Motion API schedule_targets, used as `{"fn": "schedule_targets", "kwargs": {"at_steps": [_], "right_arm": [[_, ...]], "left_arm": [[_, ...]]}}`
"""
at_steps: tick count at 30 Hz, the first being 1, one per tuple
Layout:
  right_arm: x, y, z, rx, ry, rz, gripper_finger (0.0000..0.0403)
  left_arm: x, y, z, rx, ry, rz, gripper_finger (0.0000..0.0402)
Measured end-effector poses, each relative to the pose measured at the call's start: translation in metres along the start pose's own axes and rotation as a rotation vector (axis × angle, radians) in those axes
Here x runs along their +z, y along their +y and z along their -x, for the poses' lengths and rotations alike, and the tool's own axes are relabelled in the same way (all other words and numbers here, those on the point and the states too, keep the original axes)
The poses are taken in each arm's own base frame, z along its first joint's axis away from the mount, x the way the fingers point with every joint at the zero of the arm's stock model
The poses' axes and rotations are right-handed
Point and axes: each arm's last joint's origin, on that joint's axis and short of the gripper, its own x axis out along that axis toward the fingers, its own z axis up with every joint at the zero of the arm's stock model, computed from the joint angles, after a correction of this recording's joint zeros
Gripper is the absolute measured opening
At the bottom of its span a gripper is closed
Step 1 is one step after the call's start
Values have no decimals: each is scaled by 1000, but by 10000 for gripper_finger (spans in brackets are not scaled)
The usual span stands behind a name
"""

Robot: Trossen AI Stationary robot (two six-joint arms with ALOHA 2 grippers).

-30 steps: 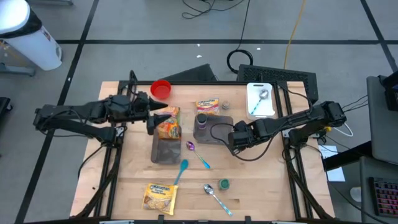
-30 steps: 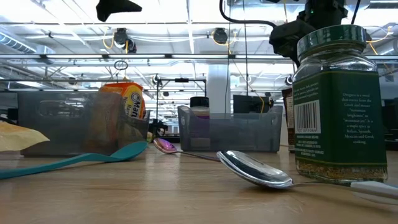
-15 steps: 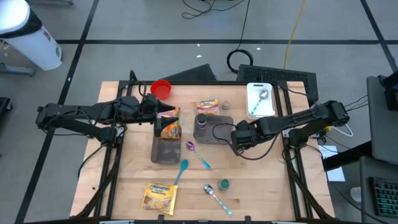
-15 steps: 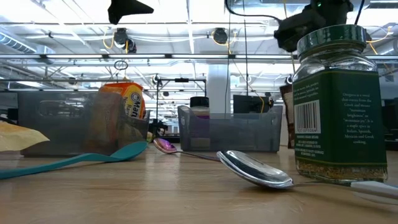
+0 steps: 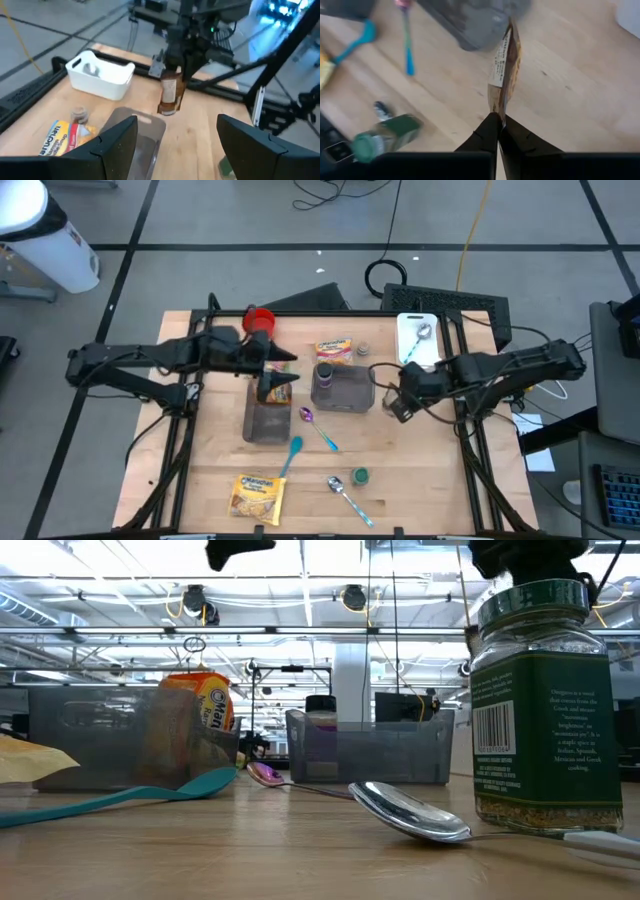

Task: Pick & Place Food Item
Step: Put the orange spice bag into the right black bin

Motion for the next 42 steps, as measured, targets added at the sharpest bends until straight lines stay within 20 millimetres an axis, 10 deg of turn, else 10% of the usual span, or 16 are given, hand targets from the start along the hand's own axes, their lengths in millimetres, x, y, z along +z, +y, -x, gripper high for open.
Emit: {"fn": "schedule_targets", "kwargs": {"at_steps": [15, 42], "right_arm": [[22, 42, 6, 359, -293, 284, 0], [27, 63, 16, 648, -326, 498, 0]], "left_arm": [[84, 30, -57, -195, 229, -116, 278], [81, 6, -147, -530, 361, -108, 278]]}}
